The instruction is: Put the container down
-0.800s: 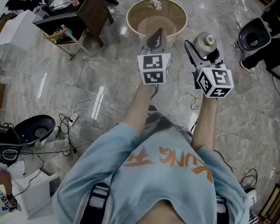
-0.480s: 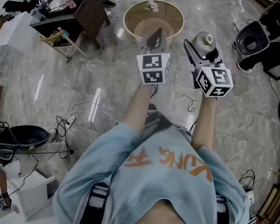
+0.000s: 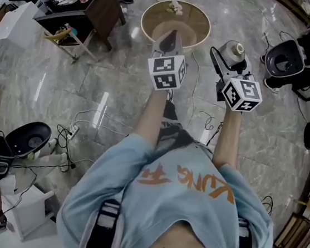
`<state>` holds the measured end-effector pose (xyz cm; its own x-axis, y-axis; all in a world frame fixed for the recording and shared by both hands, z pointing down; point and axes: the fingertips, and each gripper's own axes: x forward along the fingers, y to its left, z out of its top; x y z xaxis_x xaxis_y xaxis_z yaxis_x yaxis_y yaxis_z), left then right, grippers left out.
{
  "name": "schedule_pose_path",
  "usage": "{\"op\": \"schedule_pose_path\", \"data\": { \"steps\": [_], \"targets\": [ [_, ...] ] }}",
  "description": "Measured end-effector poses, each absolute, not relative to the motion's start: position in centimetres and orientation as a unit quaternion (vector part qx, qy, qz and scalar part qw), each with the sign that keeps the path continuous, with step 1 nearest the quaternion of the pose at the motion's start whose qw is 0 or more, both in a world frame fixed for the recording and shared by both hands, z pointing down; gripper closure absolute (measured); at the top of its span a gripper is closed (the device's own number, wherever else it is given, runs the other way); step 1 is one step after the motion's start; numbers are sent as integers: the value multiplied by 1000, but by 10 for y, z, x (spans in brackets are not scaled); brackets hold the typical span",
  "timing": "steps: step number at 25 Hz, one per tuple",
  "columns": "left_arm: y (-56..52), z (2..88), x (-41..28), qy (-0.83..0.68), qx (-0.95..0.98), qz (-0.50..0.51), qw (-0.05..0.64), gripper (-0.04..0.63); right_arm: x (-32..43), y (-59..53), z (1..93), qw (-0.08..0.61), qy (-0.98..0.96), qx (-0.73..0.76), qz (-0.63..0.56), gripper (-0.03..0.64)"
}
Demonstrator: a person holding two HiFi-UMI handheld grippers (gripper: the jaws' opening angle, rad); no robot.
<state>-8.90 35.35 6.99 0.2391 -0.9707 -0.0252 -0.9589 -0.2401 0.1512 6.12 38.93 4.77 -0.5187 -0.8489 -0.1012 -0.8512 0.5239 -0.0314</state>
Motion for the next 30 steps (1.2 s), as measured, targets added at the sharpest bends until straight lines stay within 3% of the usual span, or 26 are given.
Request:
{"op": "schedule_pose_path", "data": {
  "steps": [9, 21, 30],
  "targets": [
    [182, 84, -97, -595, 794, -89, 92, 572, 52, 226, 69, 32, 870, -491, -6, 267],
    [-25, 134, -119, -614, 783, 34, 98, 572, 30, 3, 104, 58, 870, -484, -71, 267],
    [-118, 170, -67, -600, 788, 69, 121, 572, 72, -82, 146, 7, 877, -473, -85, 267]
  ]
}}
